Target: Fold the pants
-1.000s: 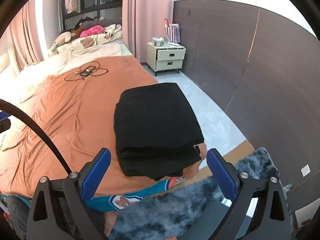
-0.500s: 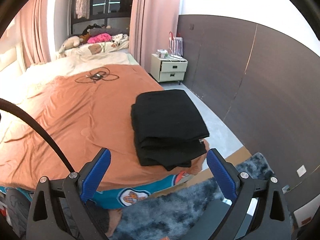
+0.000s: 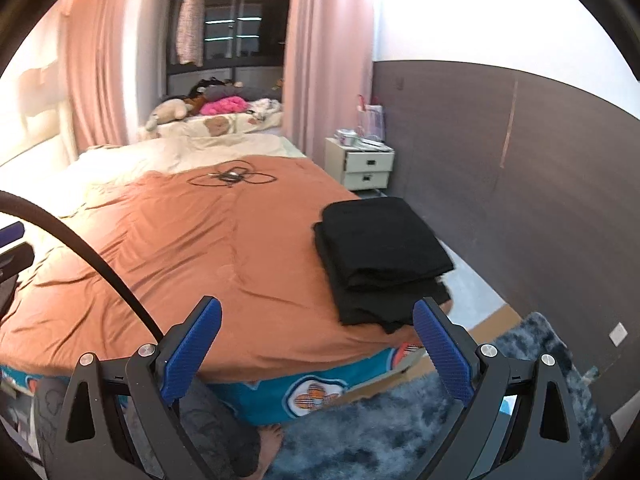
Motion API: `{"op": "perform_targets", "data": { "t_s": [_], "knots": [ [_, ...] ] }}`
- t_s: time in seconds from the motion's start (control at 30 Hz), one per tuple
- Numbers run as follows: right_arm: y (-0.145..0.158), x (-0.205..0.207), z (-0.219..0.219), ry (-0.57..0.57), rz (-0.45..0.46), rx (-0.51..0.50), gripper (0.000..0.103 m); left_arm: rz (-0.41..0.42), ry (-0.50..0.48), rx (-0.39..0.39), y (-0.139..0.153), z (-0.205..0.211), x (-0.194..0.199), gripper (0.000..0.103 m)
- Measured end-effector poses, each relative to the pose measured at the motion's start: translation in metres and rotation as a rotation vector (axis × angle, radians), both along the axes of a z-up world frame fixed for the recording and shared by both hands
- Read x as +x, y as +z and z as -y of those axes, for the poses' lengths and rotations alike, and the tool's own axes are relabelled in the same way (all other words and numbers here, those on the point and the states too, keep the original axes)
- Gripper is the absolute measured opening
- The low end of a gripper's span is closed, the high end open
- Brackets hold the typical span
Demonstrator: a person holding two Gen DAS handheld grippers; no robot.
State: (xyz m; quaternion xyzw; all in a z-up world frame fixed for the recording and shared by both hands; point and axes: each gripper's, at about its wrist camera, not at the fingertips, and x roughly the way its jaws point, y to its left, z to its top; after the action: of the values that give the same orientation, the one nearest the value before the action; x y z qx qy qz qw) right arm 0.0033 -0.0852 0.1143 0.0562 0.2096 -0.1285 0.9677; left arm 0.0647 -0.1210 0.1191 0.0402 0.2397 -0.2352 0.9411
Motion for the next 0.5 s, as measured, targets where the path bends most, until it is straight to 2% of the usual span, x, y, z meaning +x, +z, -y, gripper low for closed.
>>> {"op": "perform_targets", "data": {
  "t_s": [0.2, 0.5],
  "knots": [
    [-0.026, -0.006, -0.005, 0.04, 0.023, 0.031, 0.097, 0.014, 0.04, 0.016, -0.016, -0.025, -0.025, 0.103],
    [-0.047, -0.017, -0.017, 0.074, 0.044, 0.063, 0.097, 0.003, 0.111, -0.016, -0.039, -0.063, -0.055, 0.103]
  ]
}}
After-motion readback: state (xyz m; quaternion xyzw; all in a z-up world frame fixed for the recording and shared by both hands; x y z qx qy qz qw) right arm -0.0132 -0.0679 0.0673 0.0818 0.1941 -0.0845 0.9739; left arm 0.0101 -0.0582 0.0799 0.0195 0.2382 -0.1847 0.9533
